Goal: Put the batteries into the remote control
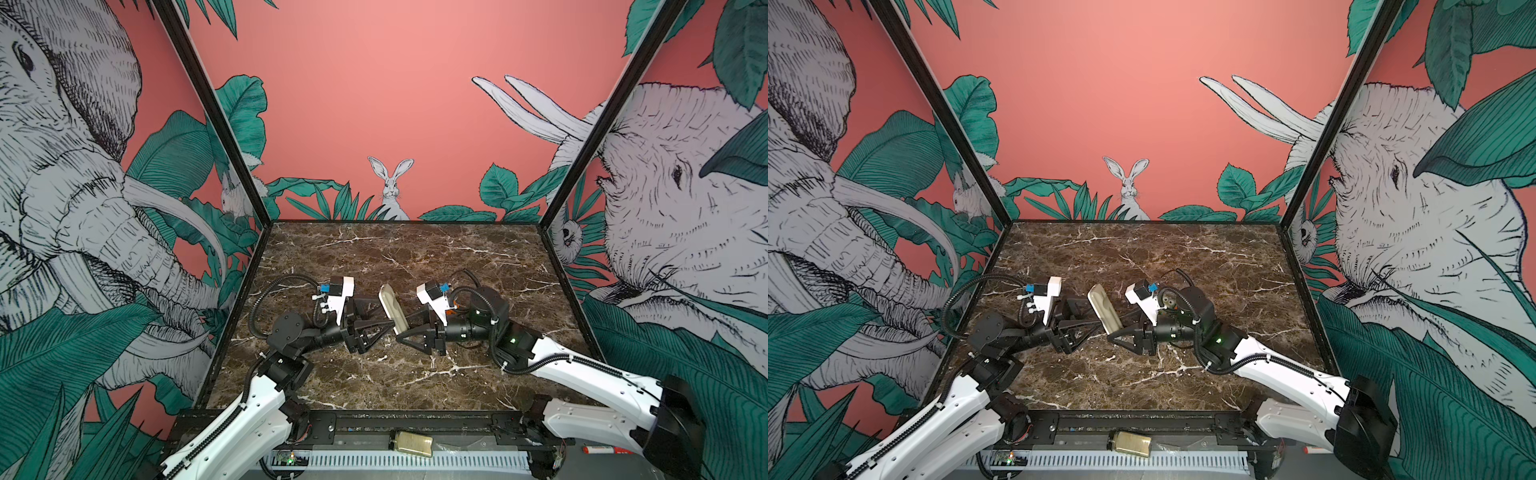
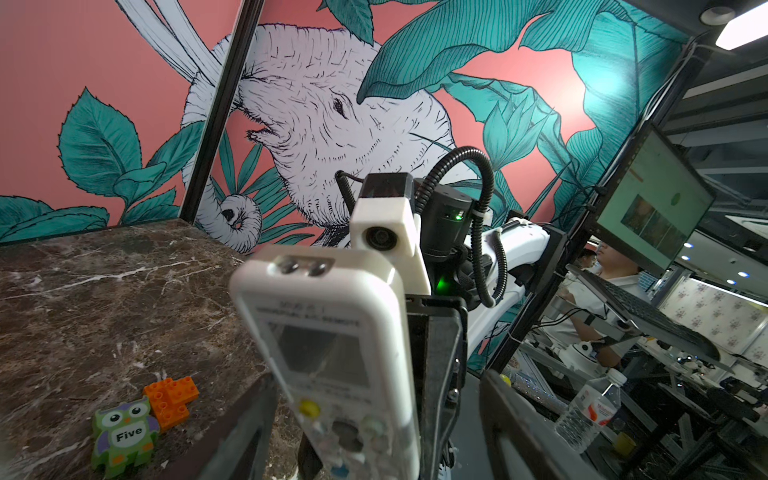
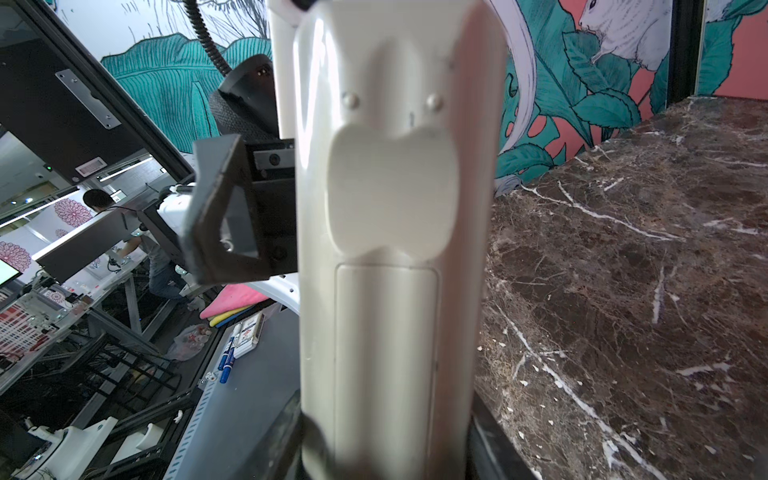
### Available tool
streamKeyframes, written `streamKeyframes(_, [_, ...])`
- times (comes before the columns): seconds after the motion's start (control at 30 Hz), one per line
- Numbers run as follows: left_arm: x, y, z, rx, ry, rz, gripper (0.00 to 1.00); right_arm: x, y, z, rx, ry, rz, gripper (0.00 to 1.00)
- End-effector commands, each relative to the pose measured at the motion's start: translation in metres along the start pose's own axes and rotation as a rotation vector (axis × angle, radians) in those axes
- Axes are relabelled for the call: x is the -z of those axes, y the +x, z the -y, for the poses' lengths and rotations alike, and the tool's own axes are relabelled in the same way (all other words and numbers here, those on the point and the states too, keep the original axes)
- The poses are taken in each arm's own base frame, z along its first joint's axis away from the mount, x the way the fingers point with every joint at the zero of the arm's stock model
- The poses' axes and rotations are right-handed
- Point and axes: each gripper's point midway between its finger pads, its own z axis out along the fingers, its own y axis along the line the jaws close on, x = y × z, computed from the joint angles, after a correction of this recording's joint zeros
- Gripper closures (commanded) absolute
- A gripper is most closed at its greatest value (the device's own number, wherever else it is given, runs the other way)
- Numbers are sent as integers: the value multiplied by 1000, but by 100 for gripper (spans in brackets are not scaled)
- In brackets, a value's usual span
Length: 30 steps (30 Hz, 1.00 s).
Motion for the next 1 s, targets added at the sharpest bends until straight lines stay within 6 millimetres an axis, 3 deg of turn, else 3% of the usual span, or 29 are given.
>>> streamKeyframes(0.0, [-3,-20,22,-58,76,33,24,6,-22,-19,69,-68,77,100])
streamKeyframes(0.47, [-10,-22,20,-61,85,33,27,5,-27,-27,62,-127,99,100])
streamKeyframes(0.97, [-13,-21,23,-56,108,28,52,4,-24,-28,60,-135,88,100])
